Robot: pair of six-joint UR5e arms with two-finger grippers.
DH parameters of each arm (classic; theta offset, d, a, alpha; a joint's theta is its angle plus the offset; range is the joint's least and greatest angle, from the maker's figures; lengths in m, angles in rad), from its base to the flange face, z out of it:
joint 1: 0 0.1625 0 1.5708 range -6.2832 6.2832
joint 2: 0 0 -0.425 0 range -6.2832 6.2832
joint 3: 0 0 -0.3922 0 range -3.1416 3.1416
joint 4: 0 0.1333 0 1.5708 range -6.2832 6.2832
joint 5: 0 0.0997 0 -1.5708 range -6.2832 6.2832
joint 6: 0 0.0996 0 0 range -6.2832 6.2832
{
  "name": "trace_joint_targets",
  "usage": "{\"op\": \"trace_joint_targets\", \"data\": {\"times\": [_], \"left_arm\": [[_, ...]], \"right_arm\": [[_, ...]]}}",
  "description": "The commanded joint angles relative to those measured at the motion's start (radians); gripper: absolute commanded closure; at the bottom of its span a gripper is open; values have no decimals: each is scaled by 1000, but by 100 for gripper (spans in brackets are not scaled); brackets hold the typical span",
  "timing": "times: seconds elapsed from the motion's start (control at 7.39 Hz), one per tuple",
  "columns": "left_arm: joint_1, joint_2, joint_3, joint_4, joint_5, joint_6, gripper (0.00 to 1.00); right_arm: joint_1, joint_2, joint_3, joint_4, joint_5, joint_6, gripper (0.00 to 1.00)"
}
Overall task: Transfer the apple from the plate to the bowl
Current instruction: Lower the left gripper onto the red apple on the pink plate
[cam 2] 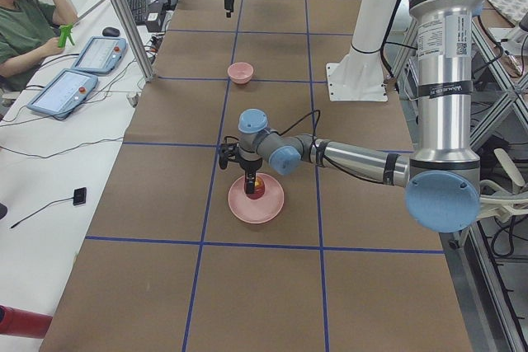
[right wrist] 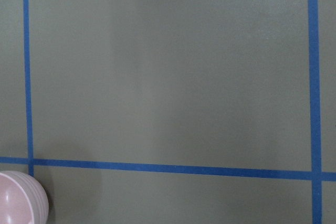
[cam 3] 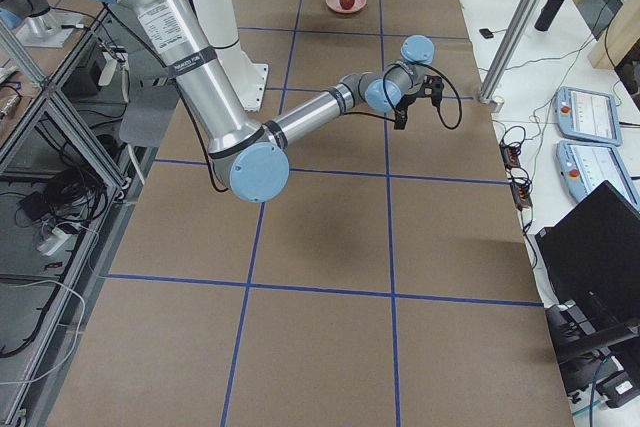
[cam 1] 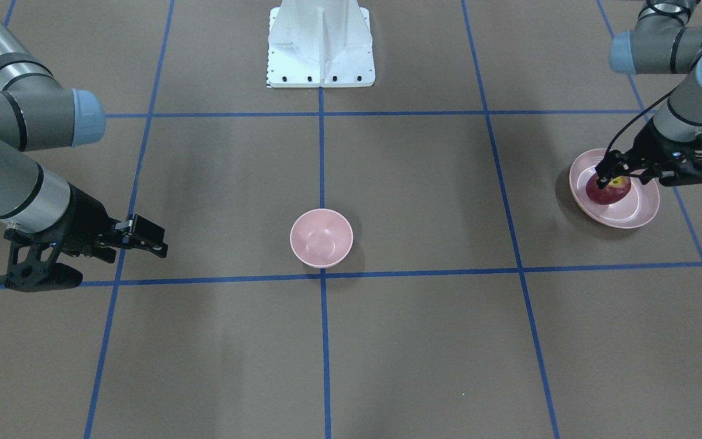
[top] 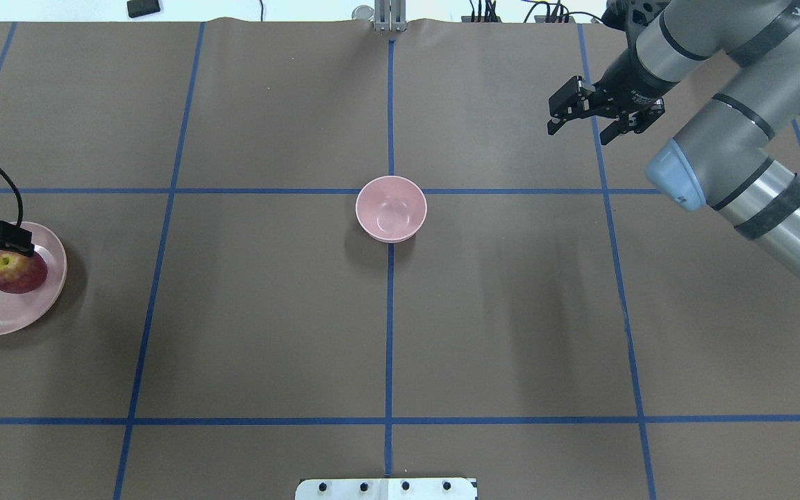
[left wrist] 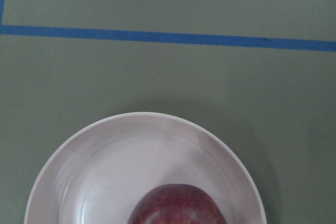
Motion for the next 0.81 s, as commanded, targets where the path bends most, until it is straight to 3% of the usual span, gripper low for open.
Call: {"op": "trace_joint_targets", "data": {"times": [0.0,0.68], "left_arm": [[15,0,18,-17,0,-2,2],[67,-10,67,-26,-1,-3,2]], "right_arm": [[0,-2,2,0,0,0,0],[-2,-6,4,0,0,0,0]]}}
